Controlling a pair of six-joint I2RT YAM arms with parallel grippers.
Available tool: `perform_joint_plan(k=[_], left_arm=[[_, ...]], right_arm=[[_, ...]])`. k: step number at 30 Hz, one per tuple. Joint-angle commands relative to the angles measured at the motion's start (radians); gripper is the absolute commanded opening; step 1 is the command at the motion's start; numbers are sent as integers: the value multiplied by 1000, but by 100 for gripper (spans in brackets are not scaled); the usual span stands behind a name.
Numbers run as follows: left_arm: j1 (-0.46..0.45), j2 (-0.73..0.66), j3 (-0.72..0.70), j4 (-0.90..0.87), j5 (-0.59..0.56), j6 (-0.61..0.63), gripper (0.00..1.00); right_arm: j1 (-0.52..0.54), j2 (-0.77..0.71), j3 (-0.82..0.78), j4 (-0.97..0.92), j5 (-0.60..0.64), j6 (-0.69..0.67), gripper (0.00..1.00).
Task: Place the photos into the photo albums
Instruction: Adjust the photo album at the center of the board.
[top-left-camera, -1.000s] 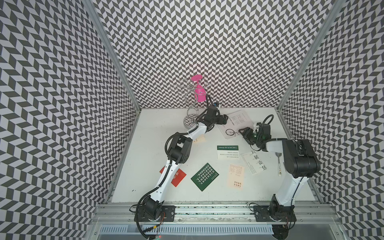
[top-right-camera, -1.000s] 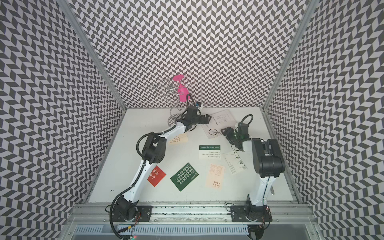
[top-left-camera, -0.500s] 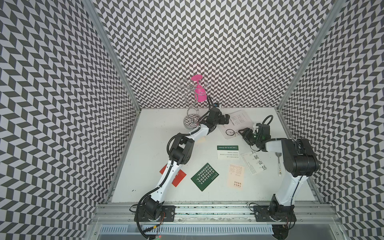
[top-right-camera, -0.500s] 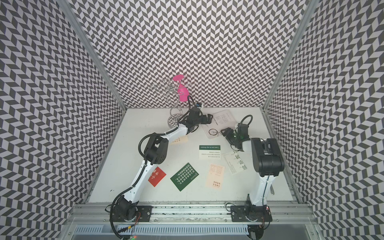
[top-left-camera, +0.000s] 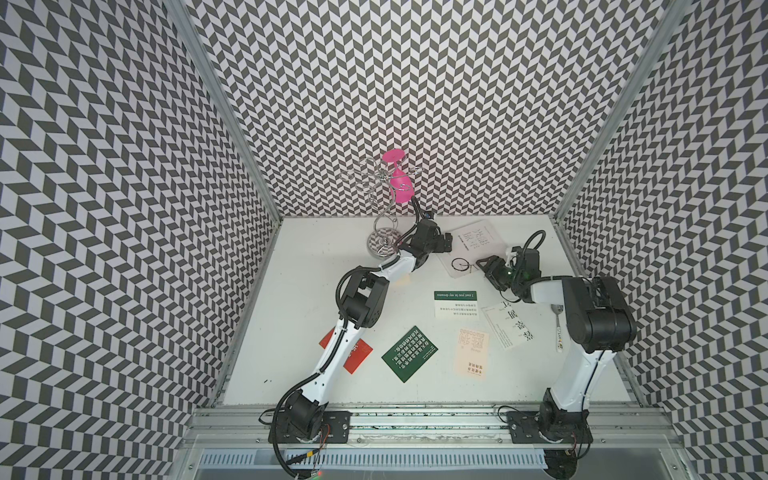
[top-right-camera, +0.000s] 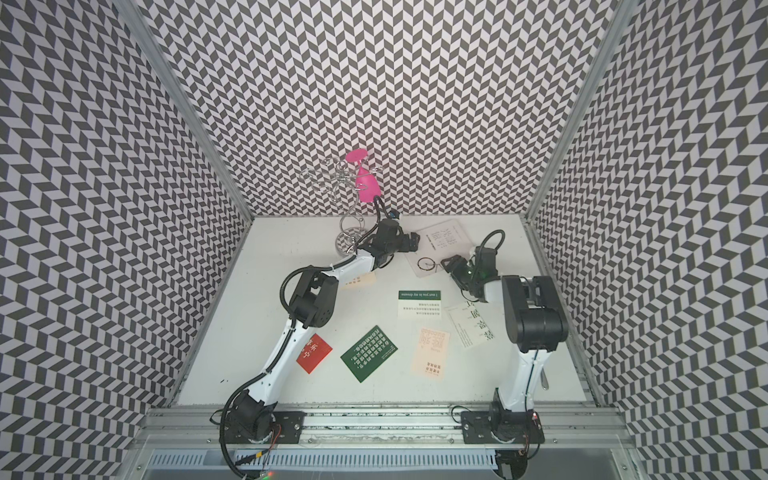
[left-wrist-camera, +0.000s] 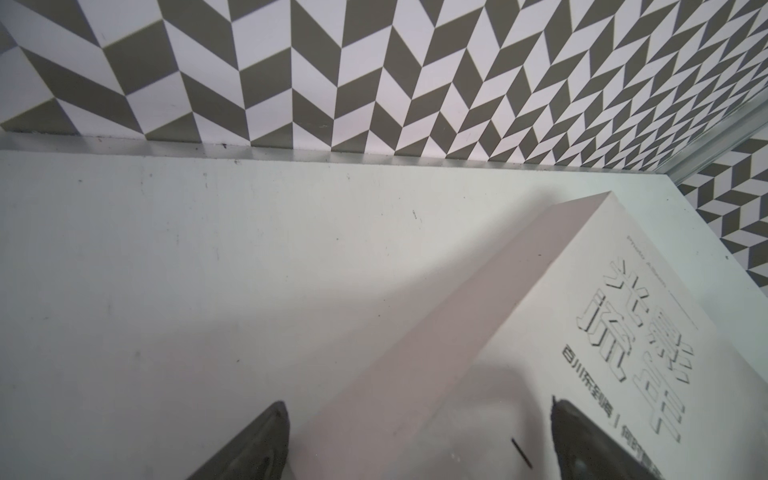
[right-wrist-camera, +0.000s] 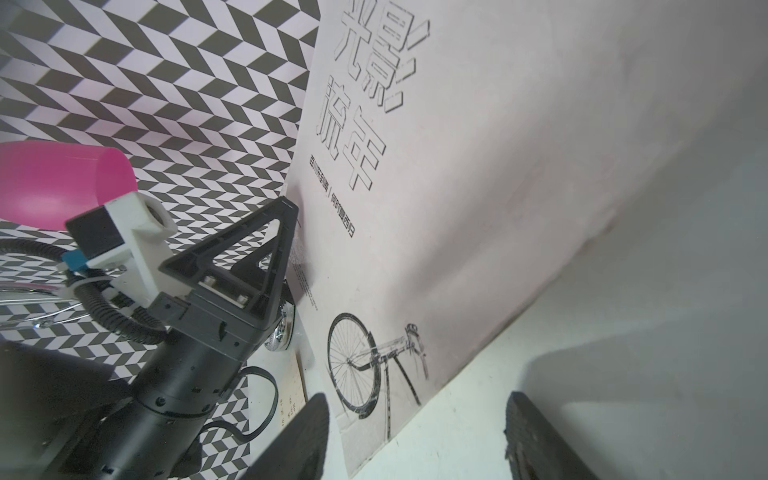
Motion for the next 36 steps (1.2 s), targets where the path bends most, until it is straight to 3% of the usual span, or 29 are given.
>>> perform_joint_plan(k=[1, 13, 22, 25, 30, 36], left_arm=[[-15, 4, -11, -33, 99, 14, 94], [-57, -128, -179, -24, 232, 165, 87], [-96, -272, -351, -11, 346, 239, 86], [-93, -316, -390, 4, 330, 260, 87], [-51, -283, -292, -50, 289, 227, 89], [-22, -111, -33, -178, 339, 158, 89]], right_arm=[[-13, 11, 24, 48, -12, -2, 65], [-86, 24, 87, -35, -40, -54, 60], [-128, 46, 130, -106, -65, -92, 65], [-140, 57, 151, -139, -58, -121, 67], [-159, 84, 187, -179, -42, -153, 67], [-160, 120, 225, -221, -62, -178, 66]])
